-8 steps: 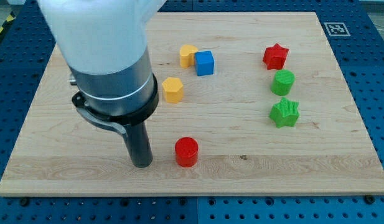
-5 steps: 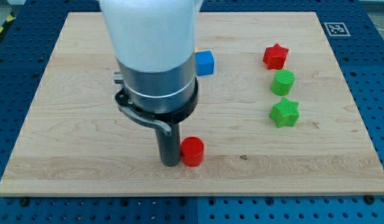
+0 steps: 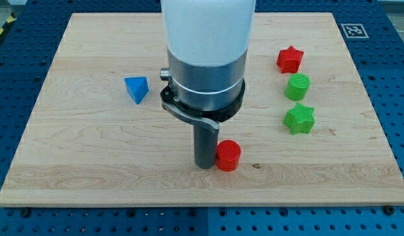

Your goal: Move the red circle below the green star

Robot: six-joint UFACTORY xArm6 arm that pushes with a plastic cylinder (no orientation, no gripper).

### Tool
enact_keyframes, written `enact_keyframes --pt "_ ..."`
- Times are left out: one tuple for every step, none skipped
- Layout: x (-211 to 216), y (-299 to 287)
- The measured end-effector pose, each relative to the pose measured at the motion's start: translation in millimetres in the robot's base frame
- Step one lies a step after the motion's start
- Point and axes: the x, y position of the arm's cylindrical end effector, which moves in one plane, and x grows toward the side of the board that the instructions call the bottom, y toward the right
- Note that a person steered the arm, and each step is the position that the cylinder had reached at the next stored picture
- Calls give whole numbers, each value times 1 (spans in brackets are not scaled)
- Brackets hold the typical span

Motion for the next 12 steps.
enact_keyframes --pt "0 12" --pt "0 25" --pt "0 33" --pt "0 37" --pt "-1 40" --pt "-3 45" --pt "-7 53" --pt "-11 62" --pt "-12 73" --pt "-12 84" --pt "-12 95" --pt "-12 105"
